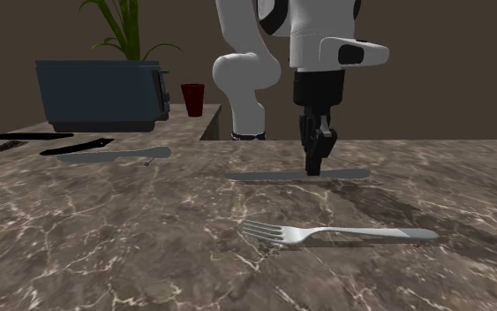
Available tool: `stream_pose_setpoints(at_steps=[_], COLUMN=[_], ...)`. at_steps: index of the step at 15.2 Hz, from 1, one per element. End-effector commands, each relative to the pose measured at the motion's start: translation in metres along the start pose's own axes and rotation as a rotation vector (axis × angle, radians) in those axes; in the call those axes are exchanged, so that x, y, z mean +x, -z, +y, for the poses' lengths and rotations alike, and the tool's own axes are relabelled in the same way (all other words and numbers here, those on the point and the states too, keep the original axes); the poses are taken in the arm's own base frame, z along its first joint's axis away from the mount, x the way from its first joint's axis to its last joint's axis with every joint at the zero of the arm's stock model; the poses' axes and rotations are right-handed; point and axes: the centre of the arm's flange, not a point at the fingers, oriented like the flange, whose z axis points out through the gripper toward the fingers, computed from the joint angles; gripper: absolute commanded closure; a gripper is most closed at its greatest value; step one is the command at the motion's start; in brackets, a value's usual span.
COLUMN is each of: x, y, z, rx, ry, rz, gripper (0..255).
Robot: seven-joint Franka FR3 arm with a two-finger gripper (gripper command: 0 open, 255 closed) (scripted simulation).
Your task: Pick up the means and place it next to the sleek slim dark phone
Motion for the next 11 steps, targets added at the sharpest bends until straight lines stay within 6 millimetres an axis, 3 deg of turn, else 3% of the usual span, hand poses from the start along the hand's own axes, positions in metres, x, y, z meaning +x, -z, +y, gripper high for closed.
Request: stream_pose_setpoints(at_steps=[1,11], x=[0.0,0.003], y=[0.005,0.058], z=[0.0,0.0], rx=[0.0,0.0], ry=[0.0,0.0], rz=[0.0,0.0], gripper=[255,255])
